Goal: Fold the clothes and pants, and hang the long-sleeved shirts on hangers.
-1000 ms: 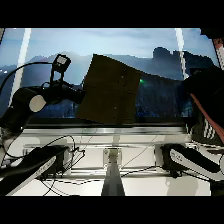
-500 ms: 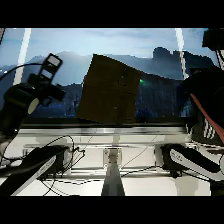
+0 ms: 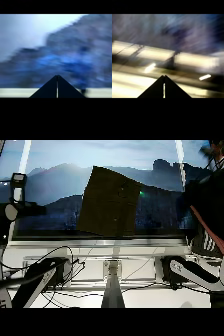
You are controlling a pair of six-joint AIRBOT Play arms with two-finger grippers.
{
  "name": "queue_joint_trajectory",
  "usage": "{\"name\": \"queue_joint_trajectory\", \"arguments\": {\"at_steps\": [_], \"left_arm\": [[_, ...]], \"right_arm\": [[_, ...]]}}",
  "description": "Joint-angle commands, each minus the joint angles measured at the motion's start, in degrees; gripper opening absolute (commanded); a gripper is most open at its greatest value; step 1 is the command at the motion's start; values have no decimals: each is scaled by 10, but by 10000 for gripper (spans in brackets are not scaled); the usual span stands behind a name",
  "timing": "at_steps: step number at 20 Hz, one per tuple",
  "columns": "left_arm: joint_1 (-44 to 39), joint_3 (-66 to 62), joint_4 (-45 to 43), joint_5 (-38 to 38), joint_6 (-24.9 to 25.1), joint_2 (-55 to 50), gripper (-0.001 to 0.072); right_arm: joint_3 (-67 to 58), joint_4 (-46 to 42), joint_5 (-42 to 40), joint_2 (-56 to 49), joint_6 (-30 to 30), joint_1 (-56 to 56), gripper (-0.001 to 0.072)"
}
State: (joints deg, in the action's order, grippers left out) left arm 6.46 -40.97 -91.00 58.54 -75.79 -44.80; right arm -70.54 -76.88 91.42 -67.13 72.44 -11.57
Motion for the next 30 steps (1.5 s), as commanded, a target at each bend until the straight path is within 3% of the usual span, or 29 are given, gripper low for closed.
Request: {"name": "queue_joint_trajectory", "arguments": {"at_steps": [1, 2, 3, 4, 5, 7, 8, 10, 11, 15, 20, 23, 26, 28, 30], "left_arm": [[29, 25, 251, 50, 159, -31, 19], [29, 25, 298, 76, 201, -45, 19], [29, 25, 340, 103, 242, -58, 19], [29, 25, 379, 117, 264, -68, 18], [29, 25, 405, 118, 268, -75, 19], [29, 25, 407, 111, 268, -84, 24], [29, 25, 389, 112, 266, -89, 103], [29, 26, 369, 114, 224, -99, 576], [29, 26, 370, 114, 196, -104, 658], [29, 26, 369, 115, 165, -132, 657], [29, 26, 361, 144, 151, -214, 653], [29, 26, 361, 143, 154, -264, 646], [29, 26, 362, 116, 158, -295, 646], [29, 26, 363, 90, 158, -306, 646], [29, 26, 395, 77, 159, -319, 646]], "right_arm": [[207, 231, -8, 0, -68, -36, 30], [256, 260, -29, 0, -73, -32, 45], [304, 280, -60, 0, -87, -23, 175], [347, 300, -97, 0, -90, -10, 399], [385, 323, -133, 0, -90, 5, 499], [445, 370, -193, 0, -89, 42, 496], [463, 389, -219, 0, -89, 61, 496], [473, 415, -253, 0, -83, 101, 495], [473, 424, -273, 0, -67, 123, 496], [473, 424, -348, -1, 8, 191, 494], [473, 430, -370, -13, 36, 202, 481], [473, 474, -369, -41, 19, 203, 439], [473, 516, -370, -45, -54, 202, 269], [466, 525, -365, -45, -94, 202, 27], [450, 522, -356, -45, -134, 202, 30]]}}
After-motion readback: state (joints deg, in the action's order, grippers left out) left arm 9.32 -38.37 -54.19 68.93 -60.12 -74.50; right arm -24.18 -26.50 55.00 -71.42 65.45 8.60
